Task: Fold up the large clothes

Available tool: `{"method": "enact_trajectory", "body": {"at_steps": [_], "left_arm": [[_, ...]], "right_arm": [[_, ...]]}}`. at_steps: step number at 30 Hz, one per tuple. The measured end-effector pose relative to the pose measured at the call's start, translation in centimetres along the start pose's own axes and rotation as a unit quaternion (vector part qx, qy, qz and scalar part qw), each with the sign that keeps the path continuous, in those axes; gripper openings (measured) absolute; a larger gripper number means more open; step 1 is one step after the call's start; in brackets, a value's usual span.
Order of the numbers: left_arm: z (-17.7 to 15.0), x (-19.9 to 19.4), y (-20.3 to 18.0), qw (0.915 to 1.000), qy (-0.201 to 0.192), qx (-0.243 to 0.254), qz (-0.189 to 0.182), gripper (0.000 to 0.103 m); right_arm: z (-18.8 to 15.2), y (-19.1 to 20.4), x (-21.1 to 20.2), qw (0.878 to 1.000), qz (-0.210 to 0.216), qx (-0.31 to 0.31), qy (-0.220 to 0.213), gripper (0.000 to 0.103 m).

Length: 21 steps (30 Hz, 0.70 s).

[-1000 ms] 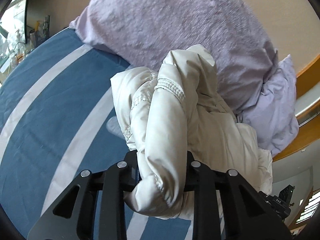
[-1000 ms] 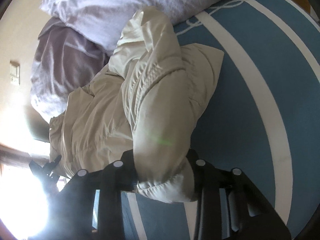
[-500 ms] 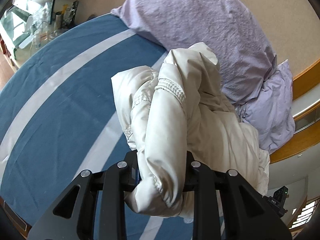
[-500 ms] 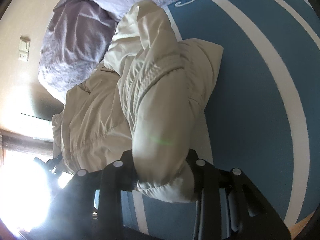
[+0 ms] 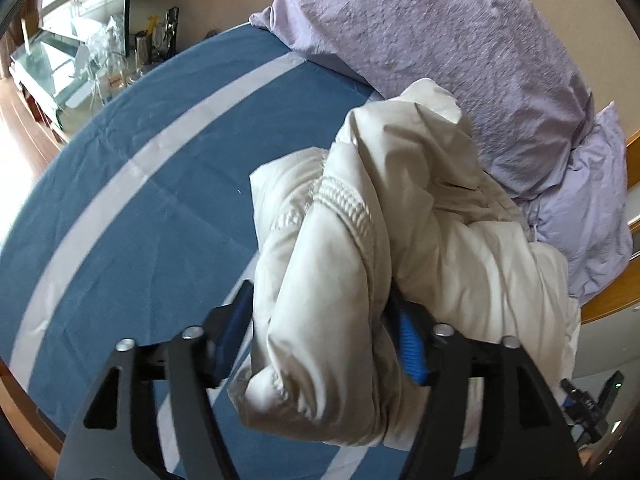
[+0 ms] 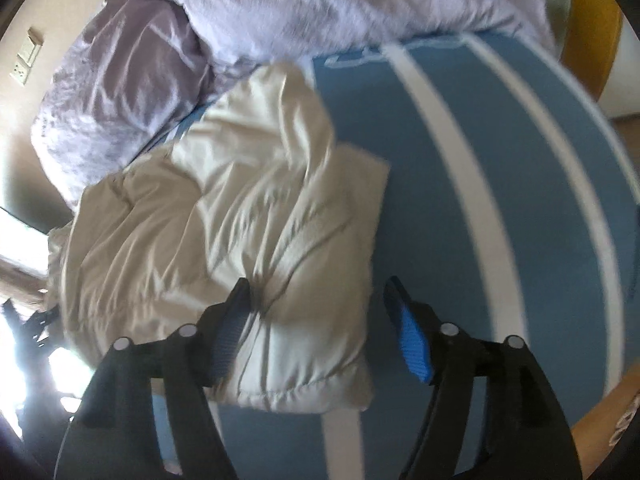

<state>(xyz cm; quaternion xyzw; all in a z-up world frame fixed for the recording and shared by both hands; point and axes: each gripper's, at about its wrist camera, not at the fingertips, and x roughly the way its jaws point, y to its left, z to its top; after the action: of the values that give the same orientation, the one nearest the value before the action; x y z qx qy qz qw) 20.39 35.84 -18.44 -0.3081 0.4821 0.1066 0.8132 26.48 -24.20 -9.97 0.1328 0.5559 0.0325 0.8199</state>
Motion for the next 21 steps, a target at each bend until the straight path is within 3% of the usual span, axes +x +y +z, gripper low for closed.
{"method": "enact_trajectory", "body": {"at_steps": [5, 9, 15, 21], "left_arm": [[1.0, 0.1, -0.2, 0.9999, 0.003, 0.008, 0.013, 0.084], [1.7, 0.5, -0.5, 0.9997, 0.011, 0.016, 0.016, 0.090], [2.1, 1.4, -0.4, 0.9995, 0.025, 0.013, 0.017, 0.091], [2.0, 1.9, -0.1, 0.9993, 0.034, 0.008, 0.014, 0.093]], "right_arm": [[2.0, 1.1, -1.9, 0.997, -0.056, -0.012, -0.054, 0.069], [2.5, 4.2, -2.3, 0.994, -0.058, -0.059, -0.076, 0.069], [0.6, 9.8, -0.3, 0.985, -0.061, -0.148, -0.066, 0.069], [-1.8, 13.0, 2.4, 0.976, -0.076, -0.201, -0.041, 0.072]]}}
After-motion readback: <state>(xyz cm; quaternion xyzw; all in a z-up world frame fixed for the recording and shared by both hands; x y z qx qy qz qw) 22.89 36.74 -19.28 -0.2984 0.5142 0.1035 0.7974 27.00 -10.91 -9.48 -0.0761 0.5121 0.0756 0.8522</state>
